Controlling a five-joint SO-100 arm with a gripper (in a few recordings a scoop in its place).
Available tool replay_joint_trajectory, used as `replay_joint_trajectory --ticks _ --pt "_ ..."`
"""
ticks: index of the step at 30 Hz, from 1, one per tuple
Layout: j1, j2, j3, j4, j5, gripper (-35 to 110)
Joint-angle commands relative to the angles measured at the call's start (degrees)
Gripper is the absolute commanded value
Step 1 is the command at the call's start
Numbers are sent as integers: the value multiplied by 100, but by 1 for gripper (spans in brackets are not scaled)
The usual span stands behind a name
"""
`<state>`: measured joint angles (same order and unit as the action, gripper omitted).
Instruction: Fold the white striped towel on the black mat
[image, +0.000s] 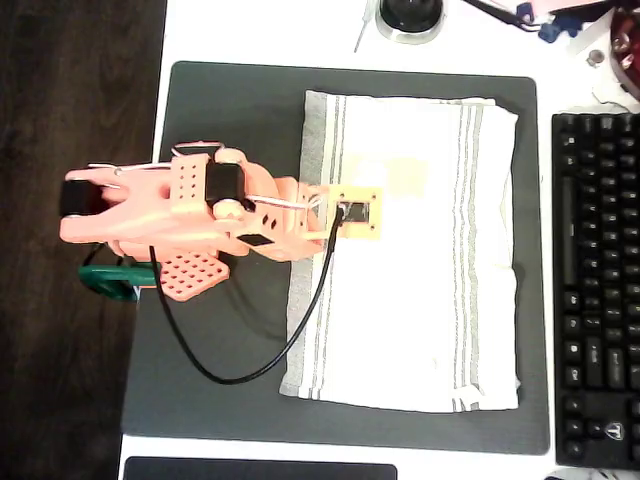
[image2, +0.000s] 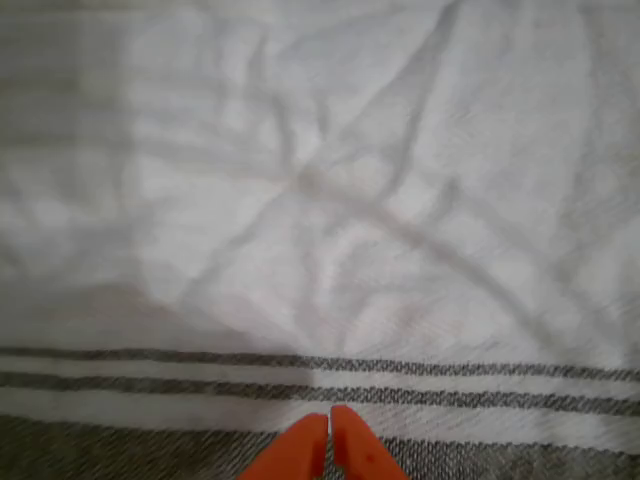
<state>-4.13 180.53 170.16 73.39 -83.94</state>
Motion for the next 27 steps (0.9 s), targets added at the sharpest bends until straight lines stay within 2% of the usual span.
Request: replay_joint_trajectory --ticks 1,11,16,27 --pt "-202 -800 -967 -79 105 0" --pt "-1450 -3437 -3647 -642 1424 0" --pt "-2206 -4825 -4395 -1037 2101 1" --pt "-3067 -8481 -6504 -1433 3375 12"
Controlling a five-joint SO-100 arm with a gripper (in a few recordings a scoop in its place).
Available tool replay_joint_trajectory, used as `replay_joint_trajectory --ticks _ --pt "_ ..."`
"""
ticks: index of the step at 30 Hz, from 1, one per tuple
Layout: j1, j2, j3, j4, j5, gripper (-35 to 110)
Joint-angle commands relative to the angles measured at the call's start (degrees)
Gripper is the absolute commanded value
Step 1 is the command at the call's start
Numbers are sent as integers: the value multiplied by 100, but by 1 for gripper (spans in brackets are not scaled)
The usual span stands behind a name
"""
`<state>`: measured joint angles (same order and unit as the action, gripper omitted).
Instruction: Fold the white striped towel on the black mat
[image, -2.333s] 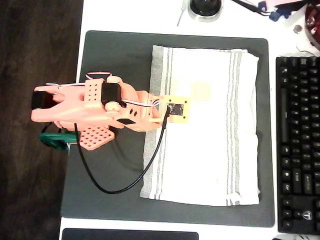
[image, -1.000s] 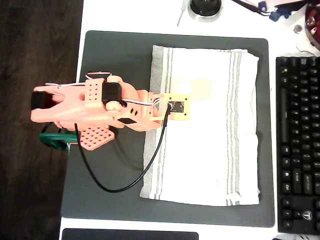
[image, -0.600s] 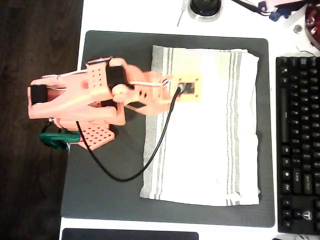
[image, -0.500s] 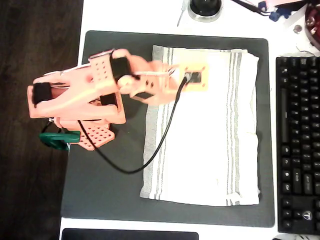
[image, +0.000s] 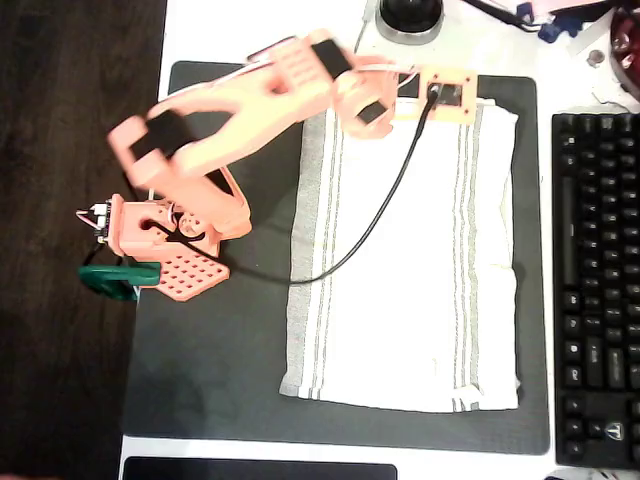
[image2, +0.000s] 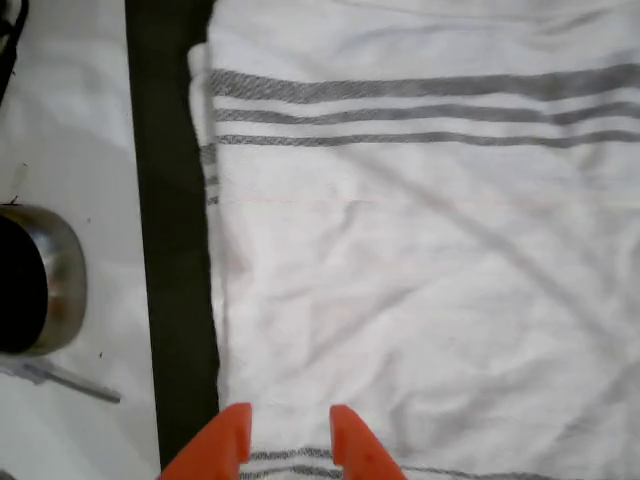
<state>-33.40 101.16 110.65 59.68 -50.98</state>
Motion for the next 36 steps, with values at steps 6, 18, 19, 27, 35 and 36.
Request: replay_joint_trajectory --ticks 6,18,19,27,35,36 --pt "-237 -1898 -1626 -158 79 15" --pt "-457 -3226 -2505 -325 193 17" --pt "-483 -3296 -2531 -325 202 17" --pt "-677 -3498 -2540 -246 123 3" --pt "-580 -3076 -2408 -105 97 0" --pt "-580 -2953 -2399 -35 114 0"
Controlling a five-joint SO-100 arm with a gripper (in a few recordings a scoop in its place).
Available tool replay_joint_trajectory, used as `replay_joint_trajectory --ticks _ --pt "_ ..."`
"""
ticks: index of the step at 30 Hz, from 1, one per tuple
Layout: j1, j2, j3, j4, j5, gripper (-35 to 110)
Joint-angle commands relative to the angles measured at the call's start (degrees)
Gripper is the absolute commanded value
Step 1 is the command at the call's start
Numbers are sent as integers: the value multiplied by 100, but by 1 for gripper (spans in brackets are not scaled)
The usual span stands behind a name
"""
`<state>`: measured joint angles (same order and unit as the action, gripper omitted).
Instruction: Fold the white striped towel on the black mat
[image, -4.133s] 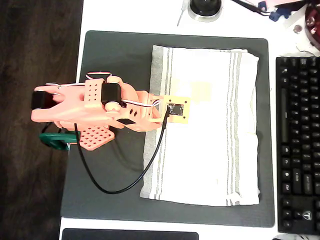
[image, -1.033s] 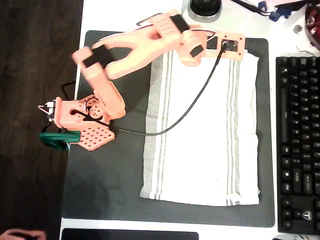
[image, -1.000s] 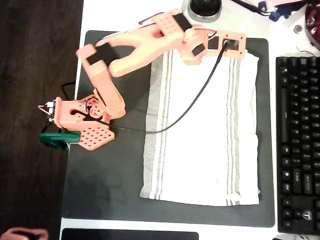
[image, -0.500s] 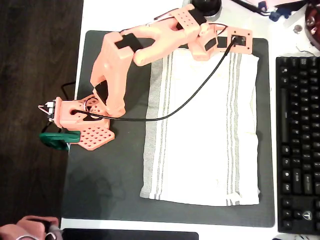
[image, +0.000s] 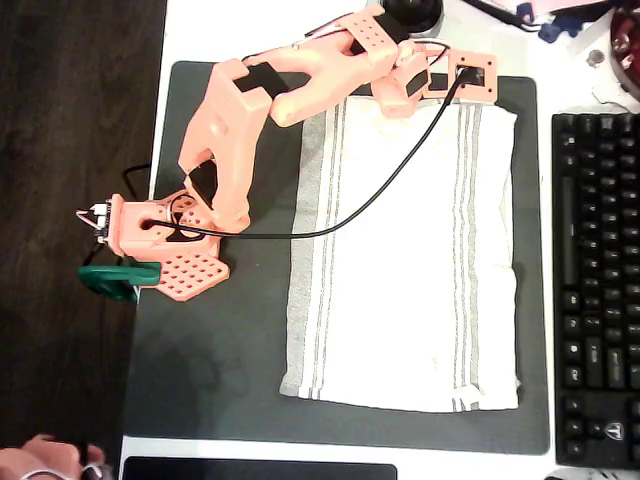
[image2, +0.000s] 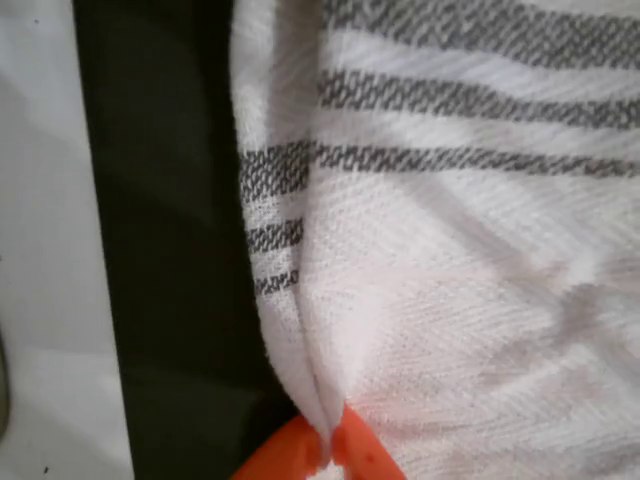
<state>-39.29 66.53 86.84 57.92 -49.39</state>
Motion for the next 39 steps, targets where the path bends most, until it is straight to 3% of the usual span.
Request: replay_joint_trajectory --ticks 1,15,26,30,35,39 --pt "-18 650 -9 211 -18 0" --pt "202 2944 -114 1767 -53 0" --pt "2848 4201 -817 3357 -1204 0" --pt "4403 4430 -712 3085 -1881 0" --pt "6126 4228 229 1907 -2795 1" --pt "6996 3788 1055 817 -3164 13"
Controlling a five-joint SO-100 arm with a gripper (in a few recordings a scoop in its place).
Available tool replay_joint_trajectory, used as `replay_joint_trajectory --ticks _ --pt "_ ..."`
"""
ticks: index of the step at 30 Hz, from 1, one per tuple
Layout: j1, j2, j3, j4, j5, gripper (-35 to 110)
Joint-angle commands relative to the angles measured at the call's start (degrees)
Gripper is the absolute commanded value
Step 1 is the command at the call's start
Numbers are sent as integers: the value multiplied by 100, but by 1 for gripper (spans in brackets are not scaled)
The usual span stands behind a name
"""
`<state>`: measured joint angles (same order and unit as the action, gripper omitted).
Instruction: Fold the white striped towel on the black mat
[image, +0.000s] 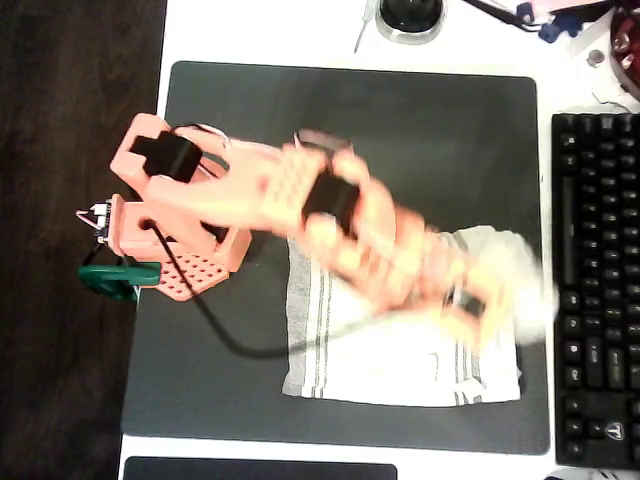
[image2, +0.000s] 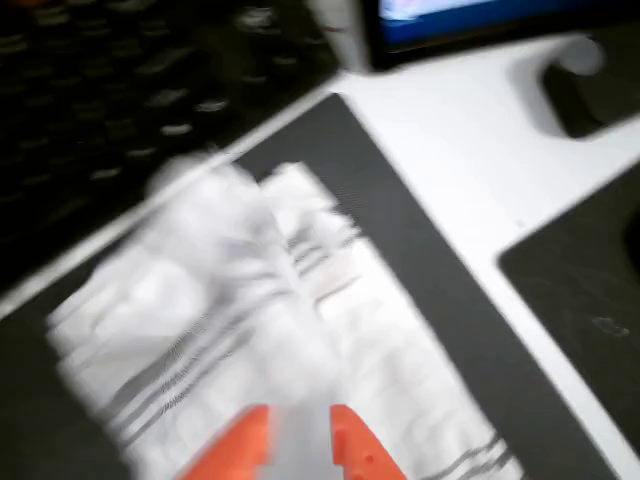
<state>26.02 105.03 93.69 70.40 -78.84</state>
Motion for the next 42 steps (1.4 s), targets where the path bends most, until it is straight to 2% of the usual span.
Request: replay_joint_trajectory --ticks 1,8,16,23,28,32,35,39,42 --pt "606 -185 422 -580 -281 13" --pt "932 -255 694 -844 -404 15" --pt "554 984 2136 -853 -765 16" --pt "-88 2856 3524 -993 -729 15" --pt "-1099 4975 5027 -1046 -659 15" --pt "-1635 5950 5502 -325 -501 14" --pt "-1503 6091 5344 431 -149 16" --pt "-536 6056 5528 650 545 23" --pt "281 5748 5713 800 606 23"
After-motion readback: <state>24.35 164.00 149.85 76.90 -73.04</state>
